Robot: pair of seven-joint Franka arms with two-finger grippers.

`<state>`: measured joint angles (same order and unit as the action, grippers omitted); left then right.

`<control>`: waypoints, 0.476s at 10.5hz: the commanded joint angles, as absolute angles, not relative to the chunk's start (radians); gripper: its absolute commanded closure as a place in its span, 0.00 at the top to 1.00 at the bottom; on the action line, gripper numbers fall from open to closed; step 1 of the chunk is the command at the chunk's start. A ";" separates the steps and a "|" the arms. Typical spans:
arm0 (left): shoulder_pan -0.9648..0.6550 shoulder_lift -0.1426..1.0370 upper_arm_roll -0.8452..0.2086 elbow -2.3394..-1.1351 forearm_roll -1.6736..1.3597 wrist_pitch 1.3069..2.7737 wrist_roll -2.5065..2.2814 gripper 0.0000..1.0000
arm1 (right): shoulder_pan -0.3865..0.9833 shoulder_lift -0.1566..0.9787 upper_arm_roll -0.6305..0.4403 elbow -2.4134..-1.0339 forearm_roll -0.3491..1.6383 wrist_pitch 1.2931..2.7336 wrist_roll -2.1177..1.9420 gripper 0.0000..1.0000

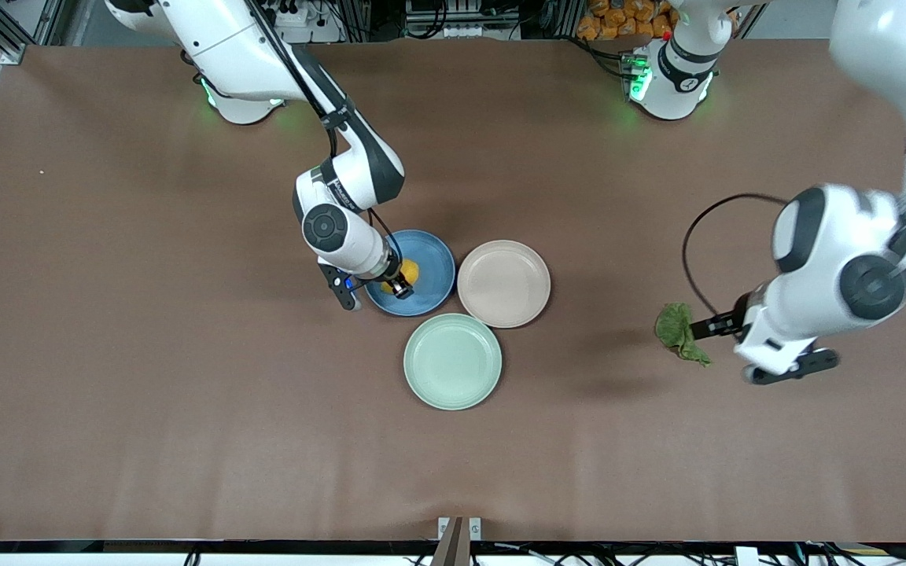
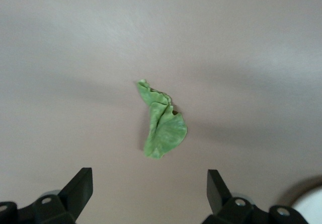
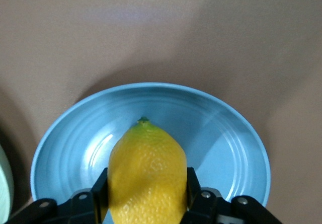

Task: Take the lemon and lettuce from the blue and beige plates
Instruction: 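Release the lettuce beside the plates while the right gripper grasps the lemon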

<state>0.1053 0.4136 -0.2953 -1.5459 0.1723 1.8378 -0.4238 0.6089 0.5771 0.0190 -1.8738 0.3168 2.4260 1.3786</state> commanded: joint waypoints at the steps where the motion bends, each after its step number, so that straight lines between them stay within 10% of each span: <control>1: 0.110 0.293 -0.295 -1.549 0.196 1.792 -0.253 1.00 | 0.629 0.581 0.006 -1.868 0.249 2.430 1.404 0.00; 5: 0.120 0.128 -0.295 -1.551 0.183 1.703 -0.123 1.00 | 0.626 0.528 0.003 -1.861 0.235 2.421 1.411 0.00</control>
